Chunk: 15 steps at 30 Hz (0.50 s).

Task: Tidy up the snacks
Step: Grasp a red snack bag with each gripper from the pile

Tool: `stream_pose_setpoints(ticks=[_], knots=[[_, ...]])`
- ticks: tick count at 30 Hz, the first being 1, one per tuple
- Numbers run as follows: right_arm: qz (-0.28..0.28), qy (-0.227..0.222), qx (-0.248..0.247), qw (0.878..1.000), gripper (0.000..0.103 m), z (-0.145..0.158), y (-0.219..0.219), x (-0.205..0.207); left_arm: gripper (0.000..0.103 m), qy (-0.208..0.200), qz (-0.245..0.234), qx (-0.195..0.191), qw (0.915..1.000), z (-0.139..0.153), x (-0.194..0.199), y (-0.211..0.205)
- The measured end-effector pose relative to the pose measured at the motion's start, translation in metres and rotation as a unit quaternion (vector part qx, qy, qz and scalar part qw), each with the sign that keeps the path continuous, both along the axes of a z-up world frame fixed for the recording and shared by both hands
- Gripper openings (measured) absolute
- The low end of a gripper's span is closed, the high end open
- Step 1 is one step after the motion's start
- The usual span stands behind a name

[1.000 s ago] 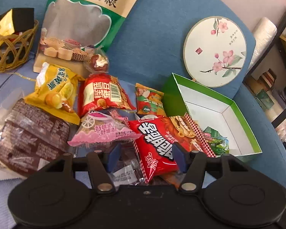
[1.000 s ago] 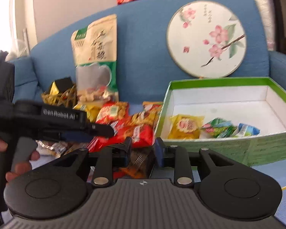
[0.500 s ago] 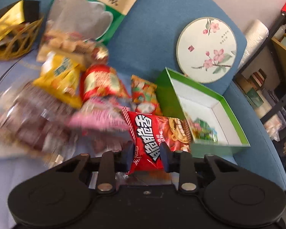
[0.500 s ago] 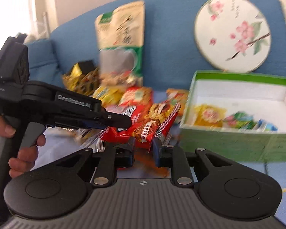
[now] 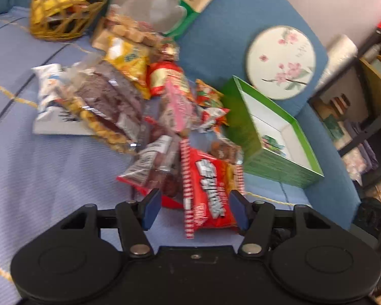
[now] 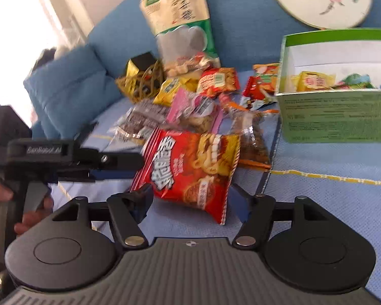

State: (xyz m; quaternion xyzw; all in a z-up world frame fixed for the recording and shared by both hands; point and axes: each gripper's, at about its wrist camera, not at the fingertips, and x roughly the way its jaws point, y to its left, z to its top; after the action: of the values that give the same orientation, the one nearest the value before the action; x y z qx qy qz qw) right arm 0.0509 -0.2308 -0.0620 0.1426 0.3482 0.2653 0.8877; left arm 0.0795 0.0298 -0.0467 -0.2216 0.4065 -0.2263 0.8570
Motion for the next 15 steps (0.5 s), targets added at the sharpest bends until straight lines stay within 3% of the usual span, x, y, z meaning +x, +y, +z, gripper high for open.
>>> stream_pose_setpoints(ticks=[4, 7, 9, 10, 11, 13, 15], knots=[[-0.022, 0.017, 0.0, 1.0, 0.103, -0.007, -0.004, 0.006, 0.067, -0.009, -0.016, 0.024, 0.9995, -0.002, 0.003, -0.011], [-0.02, 0.022, 0.004, 1.0, 0.103, -0.011, -0.005, 0.007, 0.06, -0.003, -0.024, 0.034, 0.9991, -0.008, 0.005, -0.014], [-0.018, 0.017, 0.003, 1.0, 0.102, -0.015, 0.0, 0.008, 0.042, -0.003, -0.034, 0.052, 0.9981, -0.012, 0.01, -0.02], [-0.013, 0.015, -0.003, 1.0, 0.086, -0.015, 0.003, 0.009, 0.031, -0.001, -0.043, 0.051, 0.9978, -0.015, 0.014, -0.023], [-0.005, 0.013, -0.005, 1.0, 0.075, -0.014, 0.007, 0.009, 0.024, 0.01, -0.048, 0.046, 0.9978, -0.018, 0.017, -0.026], [-0.008, 0.0, -0.019, 1.0, 0.067, -0.01, 0.008, 0.004, 0.016, 0.008, -0.048, 0.05, 0.9976, -0.014, 0.017, -0.029], [-0.01, -0.018, -0.012, 1.0, 0.067, -0.002, 0.002, -0.002, 0.015, -0.006, -0.052, 0.052, 0.9973, -0.005, 0.012, -0.032]])
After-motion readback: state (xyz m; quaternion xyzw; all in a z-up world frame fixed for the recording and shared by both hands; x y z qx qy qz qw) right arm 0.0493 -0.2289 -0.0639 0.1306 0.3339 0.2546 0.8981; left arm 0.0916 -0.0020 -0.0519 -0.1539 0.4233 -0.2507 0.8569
